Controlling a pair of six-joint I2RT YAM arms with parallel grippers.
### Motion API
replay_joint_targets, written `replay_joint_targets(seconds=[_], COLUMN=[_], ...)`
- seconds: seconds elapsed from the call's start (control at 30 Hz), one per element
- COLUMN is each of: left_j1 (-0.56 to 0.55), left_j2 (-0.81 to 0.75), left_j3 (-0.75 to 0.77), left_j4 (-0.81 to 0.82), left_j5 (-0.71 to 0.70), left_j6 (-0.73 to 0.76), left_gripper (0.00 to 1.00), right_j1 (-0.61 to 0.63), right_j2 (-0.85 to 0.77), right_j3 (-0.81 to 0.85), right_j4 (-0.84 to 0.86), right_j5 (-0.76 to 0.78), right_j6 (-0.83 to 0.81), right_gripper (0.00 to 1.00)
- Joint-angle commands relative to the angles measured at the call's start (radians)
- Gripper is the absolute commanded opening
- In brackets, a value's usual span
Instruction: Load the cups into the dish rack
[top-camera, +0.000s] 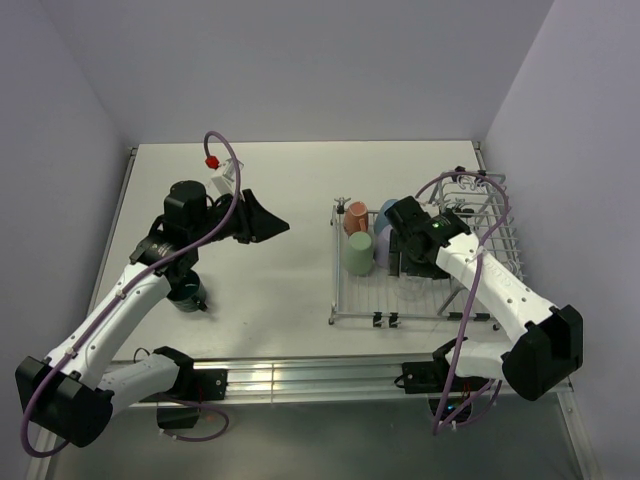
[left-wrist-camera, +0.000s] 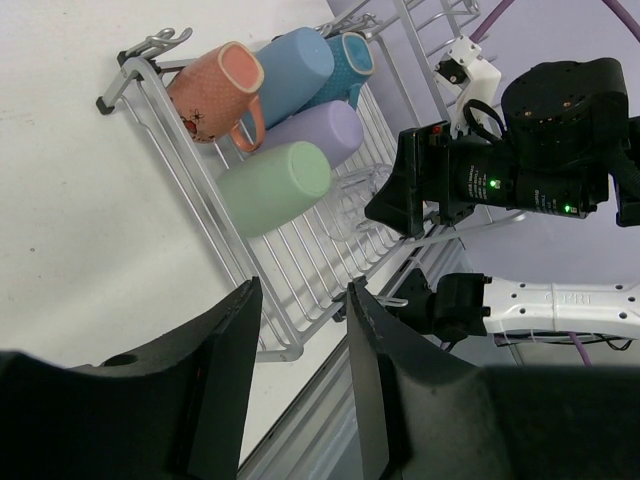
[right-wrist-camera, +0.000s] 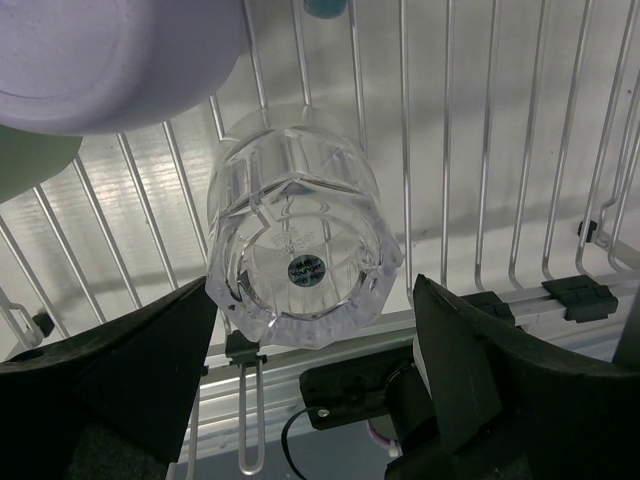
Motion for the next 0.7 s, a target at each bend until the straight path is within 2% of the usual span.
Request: replay_joint_targets(seconds=[0.0,0.47,0.67], left_j1=[0.005,0.005,0.005], left_j2=[0.005,0.011,0.023], left_j3=[-0.013,0.0,0.041], left_j4=[0.035,0.006,-0.067], left_j5=[0.02,-0.01,-0.101], left_j6=[0.009,0.014,0.031], left_gripper=[0.46,0.46,0.47], right_j1=[0.004,0.075,0.138], right_j2=[0.003,0.001,-0.028], right_j3=[0.046,0.118,0.167], right_j4=[-0.07,-0.104,-0.078], right_j5=[0.073,0.065,0.007], right_j6=[0.025,0.042,0.031], right_gripper=[0.87,0.88,0.88])
